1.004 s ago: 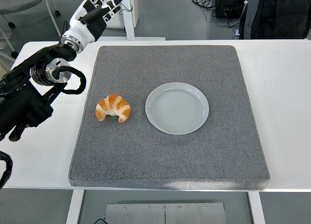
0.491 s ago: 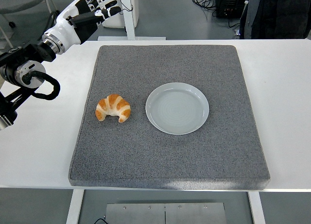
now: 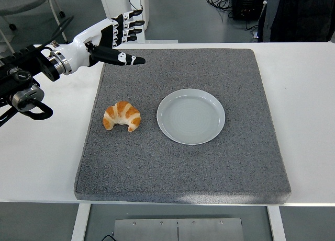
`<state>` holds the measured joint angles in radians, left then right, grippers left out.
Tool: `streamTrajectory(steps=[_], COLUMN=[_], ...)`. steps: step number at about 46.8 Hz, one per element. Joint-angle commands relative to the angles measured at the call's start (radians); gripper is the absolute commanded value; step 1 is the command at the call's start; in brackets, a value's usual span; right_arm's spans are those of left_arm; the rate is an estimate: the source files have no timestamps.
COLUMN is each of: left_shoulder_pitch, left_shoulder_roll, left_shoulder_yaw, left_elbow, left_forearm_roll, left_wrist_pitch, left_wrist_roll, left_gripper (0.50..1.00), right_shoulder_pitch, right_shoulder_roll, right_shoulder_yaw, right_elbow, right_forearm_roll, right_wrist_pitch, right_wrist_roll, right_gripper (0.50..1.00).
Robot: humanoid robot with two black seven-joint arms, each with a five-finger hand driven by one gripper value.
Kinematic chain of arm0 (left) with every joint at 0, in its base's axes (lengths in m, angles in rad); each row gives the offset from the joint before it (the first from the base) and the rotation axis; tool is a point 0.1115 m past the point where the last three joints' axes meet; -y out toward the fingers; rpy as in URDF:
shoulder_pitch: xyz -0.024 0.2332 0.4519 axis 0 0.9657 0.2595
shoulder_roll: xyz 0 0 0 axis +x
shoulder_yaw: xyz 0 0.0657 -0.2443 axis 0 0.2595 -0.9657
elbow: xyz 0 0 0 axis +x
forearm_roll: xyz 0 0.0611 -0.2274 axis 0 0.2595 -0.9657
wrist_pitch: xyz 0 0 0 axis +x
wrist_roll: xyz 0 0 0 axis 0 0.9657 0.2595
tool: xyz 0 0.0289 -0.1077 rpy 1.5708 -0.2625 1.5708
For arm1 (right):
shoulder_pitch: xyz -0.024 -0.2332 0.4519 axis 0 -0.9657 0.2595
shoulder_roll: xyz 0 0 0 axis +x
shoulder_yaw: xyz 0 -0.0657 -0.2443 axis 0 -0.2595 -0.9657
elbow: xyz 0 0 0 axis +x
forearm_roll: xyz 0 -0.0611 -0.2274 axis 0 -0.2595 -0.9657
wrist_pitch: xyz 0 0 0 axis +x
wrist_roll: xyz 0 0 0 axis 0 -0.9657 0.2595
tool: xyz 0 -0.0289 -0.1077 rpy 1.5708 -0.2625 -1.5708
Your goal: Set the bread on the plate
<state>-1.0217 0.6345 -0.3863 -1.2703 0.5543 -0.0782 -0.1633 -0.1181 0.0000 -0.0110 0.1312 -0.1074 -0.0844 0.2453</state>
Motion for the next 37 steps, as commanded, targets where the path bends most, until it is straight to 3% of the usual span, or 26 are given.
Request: streamTrajectory(steps=[1,18,37], left_shoulder_pitch=[-0.004,0.002,0.037], left_shoulder_roll=[0.014,0.080,0.094], left_shoulder_yaw=[0.026,0.067,0.115], left_elbow=[0.000,-0.110,-0.110], left_forearm_roll=[0.033,0.438,0.748], left_wrist_pitch=[-0.002,0.000,0.002], left_wrist_roll=[0.001,-0.002,-0.004], left_gripper=[0.984,0.984,0.984], right_shoulder_pitch=[0.000,0.000,0.000], right_shoulder_roll=[0.000,0.000,0.000], right_shoulder_yaw=[0.000,-0.001,0.000], right_elbow=[0.001,-0.001,0.001], right_forearm_roll=[0.000,0.000,0.000], right_wrist_pitch=[0.000,0.000,0.000], right_wrist_roll=[0.000,0.000,0.000], right_gripper=[1.000,1.000,1.000])
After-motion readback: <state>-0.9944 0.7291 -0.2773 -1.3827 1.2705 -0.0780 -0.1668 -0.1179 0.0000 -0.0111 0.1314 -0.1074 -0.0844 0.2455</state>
